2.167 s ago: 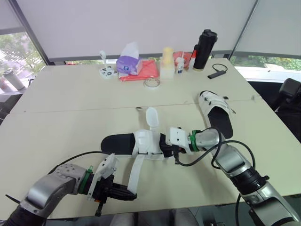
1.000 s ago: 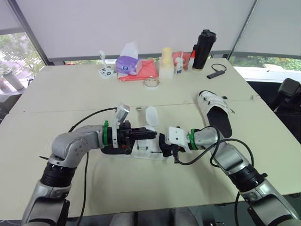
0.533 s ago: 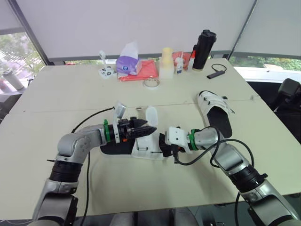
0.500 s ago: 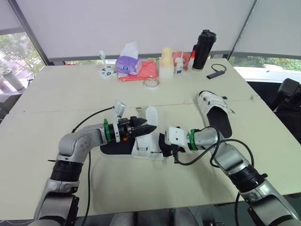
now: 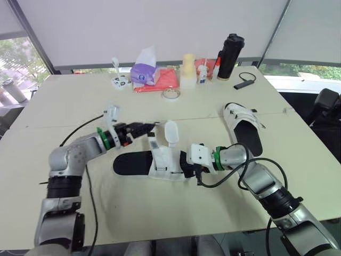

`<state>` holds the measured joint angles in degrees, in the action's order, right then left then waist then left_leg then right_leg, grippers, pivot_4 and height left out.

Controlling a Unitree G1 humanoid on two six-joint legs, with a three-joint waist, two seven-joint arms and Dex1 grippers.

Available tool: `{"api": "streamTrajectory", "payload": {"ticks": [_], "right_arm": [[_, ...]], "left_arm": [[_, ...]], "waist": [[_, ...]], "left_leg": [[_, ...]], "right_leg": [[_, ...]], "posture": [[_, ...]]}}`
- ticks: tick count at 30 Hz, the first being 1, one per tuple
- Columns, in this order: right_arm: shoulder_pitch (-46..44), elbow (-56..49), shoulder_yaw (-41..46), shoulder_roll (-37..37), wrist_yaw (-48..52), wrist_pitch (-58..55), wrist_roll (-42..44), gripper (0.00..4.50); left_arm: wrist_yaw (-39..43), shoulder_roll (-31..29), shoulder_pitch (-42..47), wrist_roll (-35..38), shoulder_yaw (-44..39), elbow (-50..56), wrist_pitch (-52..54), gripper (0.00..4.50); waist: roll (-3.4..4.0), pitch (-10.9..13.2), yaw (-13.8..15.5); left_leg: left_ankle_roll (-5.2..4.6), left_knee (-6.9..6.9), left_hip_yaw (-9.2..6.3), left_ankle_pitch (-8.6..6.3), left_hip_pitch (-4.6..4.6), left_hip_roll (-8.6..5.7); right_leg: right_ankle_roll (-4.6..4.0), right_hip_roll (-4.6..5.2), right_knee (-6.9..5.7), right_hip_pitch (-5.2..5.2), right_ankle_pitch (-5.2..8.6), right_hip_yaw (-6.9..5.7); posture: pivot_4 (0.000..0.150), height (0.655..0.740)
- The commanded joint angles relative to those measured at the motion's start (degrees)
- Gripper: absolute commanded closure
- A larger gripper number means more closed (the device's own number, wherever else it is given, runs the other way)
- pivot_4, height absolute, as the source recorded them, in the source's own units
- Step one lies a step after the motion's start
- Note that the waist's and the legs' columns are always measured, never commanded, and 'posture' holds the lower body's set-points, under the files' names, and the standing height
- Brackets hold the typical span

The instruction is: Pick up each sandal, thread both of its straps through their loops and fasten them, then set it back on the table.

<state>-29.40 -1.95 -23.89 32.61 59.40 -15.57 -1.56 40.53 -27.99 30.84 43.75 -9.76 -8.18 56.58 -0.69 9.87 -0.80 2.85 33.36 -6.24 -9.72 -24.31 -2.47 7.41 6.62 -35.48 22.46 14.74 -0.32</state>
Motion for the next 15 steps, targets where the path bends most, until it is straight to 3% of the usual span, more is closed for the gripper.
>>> {"api": "streamTrajectory", "payload": {"ticks": [1,15], "right_arm": [[1.7,2.6,-1.9,0.7,0.0,-1.7,-2.7,4.5],[1.9,2.4,-1.8,1.0,-0.1,-1.7,-3.1,4.5]], "left_arm": [[-1.2,1.4,0.1,2.6,-1.1,1.9,3.9,0.03],[-6.5,8.9,4.6,3.8,-4.4,-4.2,7.4,0.03]], "waist": [[-0.09,0.0,0.1],[-0.12,0.0,0.1]], "left_leg": [[0.0,0.01,-0.03,0.0,0.0,0.0],[0.03,0.21,-0.05,0.01,0.01,-0.02]], "right_leg": [[-0.08,0.0,-0.01,-0.01,0.04,-0.01],[-0.05,0.0,-0.1,-0.1,0.02,-0.01]], "posture": [[0.15,0.7296],[0.15,0.7296]]}}
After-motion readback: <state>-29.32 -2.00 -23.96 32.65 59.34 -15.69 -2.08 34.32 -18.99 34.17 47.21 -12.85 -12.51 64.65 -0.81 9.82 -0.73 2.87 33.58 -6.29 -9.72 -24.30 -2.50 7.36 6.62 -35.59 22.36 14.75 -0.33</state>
